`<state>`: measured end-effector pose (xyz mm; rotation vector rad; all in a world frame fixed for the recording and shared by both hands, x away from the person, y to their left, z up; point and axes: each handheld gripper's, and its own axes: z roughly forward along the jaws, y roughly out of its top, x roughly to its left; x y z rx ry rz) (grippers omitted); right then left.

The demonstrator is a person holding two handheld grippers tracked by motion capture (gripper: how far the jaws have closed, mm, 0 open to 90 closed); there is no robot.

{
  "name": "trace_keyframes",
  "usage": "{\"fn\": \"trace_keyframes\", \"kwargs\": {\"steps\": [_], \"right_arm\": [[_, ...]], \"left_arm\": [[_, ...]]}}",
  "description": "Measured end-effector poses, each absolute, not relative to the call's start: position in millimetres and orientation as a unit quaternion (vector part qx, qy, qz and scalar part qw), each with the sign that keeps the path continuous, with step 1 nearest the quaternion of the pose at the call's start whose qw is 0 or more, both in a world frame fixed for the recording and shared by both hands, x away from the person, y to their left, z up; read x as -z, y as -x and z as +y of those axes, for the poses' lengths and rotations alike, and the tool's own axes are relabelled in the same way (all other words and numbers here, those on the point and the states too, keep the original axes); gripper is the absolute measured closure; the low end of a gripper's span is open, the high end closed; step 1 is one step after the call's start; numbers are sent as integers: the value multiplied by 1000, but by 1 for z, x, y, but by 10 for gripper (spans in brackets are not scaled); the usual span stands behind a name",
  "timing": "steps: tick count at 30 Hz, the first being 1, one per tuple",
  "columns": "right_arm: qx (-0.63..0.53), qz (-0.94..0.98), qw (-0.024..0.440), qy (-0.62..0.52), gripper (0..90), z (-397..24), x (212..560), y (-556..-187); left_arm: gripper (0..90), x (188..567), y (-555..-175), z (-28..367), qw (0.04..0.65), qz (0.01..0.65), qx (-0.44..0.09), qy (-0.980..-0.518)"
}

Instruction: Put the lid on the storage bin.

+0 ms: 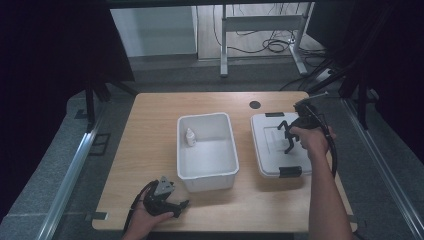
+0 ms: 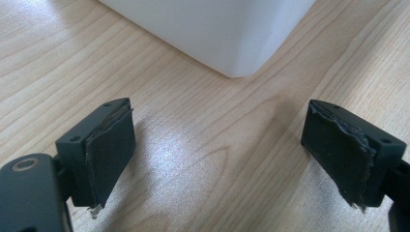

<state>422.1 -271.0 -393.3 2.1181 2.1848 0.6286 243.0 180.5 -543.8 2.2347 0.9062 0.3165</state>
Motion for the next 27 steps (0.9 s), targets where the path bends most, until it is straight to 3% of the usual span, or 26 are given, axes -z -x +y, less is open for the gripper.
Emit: {"fn": "trace_keyframes", "kwargs": {"steps": [21, 27], "right_arm": [[-205, 703, 13, -681, 855, -251, 362, -409], [-211, 703, 24, -678, 855, -239, 336, -400]], "left_arm": [[119, 544, -244, 180, 347, 346, -120, -863], [118, 544, -244, 180, 347, 344, -119, -864]]}}
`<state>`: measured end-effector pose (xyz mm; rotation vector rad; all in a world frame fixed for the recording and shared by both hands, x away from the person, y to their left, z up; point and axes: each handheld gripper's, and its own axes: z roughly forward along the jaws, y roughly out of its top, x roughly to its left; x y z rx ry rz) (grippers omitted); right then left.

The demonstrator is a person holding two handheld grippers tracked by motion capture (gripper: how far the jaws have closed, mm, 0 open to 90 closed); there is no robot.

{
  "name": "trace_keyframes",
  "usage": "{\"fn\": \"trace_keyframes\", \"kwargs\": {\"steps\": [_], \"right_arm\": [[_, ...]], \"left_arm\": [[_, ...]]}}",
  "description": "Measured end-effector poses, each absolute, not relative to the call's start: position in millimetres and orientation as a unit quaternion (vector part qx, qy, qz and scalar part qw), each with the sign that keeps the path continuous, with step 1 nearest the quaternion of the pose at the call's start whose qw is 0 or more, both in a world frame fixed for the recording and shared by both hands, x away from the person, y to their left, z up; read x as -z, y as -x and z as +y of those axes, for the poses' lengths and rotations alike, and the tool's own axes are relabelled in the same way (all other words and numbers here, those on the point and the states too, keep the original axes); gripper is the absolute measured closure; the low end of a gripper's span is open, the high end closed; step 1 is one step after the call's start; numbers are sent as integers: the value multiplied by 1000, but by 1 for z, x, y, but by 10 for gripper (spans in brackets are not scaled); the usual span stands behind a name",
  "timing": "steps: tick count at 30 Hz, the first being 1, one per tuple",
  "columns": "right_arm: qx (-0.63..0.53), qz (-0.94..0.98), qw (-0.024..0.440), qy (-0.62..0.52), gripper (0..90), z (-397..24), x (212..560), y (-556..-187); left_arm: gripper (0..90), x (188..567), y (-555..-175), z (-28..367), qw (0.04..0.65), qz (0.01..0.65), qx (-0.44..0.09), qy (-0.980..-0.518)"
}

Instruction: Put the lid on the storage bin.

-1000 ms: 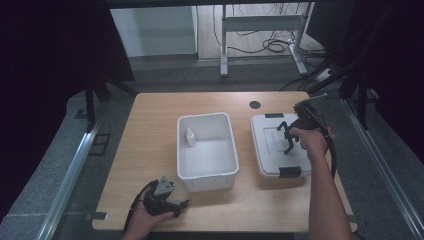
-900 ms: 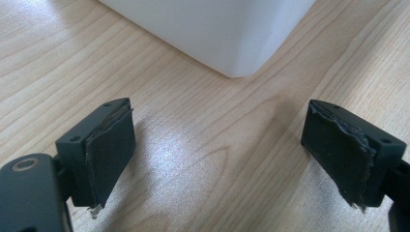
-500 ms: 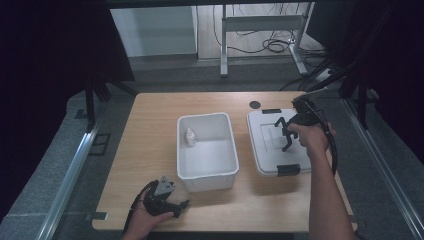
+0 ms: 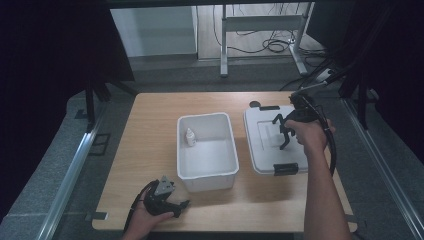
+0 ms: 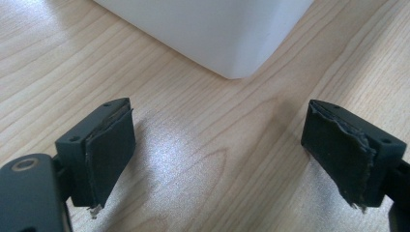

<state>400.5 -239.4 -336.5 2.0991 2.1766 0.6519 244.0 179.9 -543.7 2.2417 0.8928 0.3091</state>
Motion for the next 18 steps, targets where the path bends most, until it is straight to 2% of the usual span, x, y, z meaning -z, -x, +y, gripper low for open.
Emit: {"fn": "trace_keyframes", "kwargs": {"steps": [10, 18], "right_arm": [[-221, 703, 34, -675, 855, -215, 302, -386], [-230, 711, 29, -664, 855, -205, 299, -386]], "left_arm": [[118, 544, -245, 179, 348, 340, -118, -866], [118, 544, -245, 179, 348, 340, -118, -866]]}}
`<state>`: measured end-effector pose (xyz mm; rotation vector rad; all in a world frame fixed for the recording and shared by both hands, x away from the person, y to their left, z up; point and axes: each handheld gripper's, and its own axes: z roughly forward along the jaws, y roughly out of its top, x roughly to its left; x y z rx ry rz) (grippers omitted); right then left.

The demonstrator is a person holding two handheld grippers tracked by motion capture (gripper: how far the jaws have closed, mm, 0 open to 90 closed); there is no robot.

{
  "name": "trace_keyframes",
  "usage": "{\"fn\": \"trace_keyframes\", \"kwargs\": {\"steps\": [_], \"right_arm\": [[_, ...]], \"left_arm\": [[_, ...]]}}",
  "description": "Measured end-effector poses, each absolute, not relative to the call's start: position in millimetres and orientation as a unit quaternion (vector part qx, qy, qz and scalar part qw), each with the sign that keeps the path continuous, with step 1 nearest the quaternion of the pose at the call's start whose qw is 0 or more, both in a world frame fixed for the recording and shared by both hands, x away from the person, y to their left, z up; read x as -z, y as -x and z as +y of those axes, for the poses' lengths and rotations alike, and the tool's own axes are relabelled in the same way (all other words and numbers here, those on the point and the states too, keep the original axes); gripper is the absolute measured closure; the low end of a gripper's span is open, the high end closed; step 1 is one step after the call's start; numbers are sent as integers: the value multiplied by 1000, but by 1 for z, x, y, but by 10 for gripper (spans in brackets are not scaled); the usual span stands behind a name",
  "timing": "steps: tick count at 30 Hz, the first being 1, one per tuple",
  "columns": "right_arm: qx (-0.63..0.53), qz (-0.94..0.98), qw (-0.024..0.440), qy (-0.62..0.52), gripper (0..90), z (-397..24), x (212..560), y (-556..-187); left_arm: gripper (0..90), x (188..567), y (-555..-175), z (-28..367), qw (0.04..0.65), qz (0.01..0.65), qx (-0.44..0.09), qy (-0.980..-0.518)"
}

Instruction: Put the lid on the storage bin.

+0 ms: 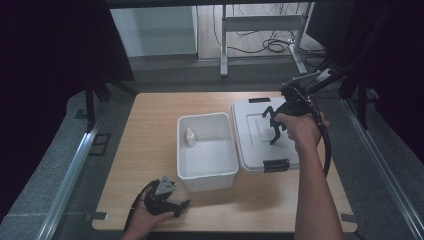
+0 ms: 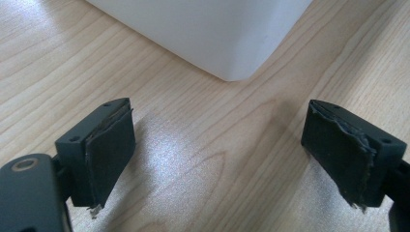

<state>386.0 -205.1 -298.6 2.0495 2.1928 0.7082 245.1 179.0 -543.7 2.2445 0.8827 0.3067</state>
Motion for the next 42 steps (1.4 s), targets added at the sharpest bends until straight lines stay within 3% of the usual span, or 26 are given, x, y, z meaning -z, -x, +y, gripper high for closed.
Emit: {"fn": "trace_keyframes", "kwargs": {"steps": [12, 23, 42], "right_arm": [[-234, 710, 33, -664, 855, -204, 291, -384], [-243, 718, 35, -651, 855, -173, 267, -381], [-236, 728, 26, -643, 855, -135, 268, -383]], "left_arm": [[118, 544, -245, 179, 348, 340, -118, -866], [118, 544, -245, 178, 348, 340, -118, -866], [119, 544, -245, 178, 349, 339, -118, -866]]}}
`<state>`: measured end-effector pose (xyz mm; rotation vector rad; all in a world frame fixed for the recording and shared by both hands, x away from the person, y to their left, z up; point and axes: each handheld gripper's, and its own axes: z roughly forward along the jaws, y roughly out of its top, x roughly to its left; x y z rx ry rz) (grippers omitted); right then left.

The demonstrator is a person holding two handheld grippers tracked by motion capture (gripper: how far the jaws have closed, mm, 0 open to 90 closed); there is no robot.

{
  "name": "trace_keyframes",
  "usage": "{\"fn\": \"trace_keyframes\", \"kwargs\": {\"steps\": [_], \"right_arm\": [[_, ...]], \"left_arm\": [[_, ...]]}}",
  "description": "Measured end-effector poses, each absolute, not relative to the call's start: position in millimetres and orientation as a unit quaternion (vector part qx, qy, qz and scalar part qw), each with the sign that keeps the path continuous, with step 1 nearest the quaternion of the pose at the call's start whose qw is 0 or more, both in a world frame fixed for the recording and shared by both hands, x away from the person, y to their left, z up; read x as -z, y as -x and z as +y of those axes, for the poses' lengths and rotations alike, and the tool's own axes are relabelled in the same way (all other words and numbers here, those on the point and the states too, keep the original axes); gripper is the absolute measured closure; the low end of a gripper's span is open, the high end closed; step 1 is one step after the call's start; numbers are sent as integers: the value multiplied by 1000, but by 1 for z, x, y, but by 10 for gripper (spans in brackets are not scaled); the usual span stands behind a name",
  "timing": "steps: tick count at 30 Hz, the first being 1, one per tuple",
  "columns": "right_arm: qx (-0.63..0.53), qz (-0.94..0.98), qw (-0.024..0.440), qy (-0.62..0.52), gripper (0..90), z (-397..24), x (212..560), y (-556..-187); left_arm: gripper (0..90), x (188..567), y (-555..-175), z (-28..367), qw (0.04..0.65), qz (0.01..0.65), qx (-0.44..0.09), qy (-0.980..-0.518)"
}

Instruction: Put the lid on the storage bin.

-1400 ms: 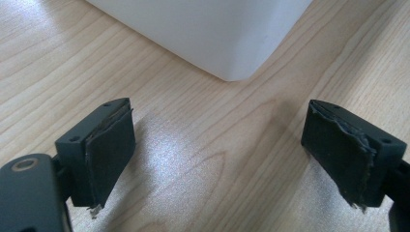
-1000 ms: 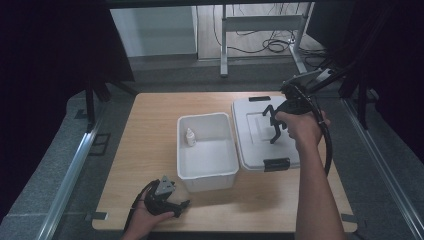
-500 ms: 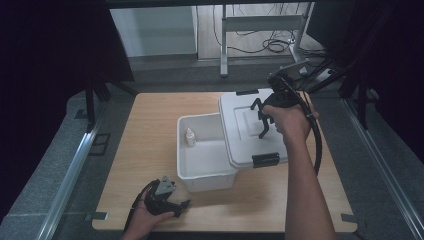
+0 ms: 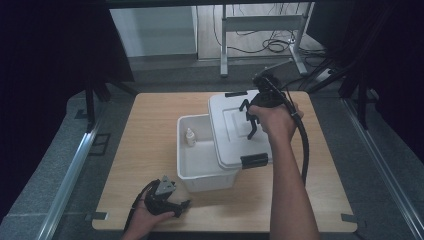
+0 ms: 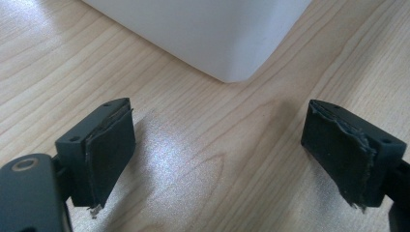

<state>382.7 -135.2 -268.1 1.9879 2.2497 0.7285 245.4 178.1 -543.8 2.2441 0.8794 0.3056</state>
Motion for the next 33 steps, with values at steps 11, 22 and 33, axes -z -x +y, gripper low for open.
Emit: {"fn": "trace_keyframes", "kwargs": {"steps": [11, 22, 33], "right_arm": [[-249, 718, 9, -650, 855, -105, 277, -382], [-254, 715, 1, -652, 855, -95, 279, -380], [-244, 710, -4, -661, 855, -80, 288, -375]], "left_arm": [[119, 544, -245, 178, 349, 339, -118, -866], [119, 544, -245, 178, 349, 340, -118, -865], [120, 544, -245, 178, 349, 340, -119, -865]]}}
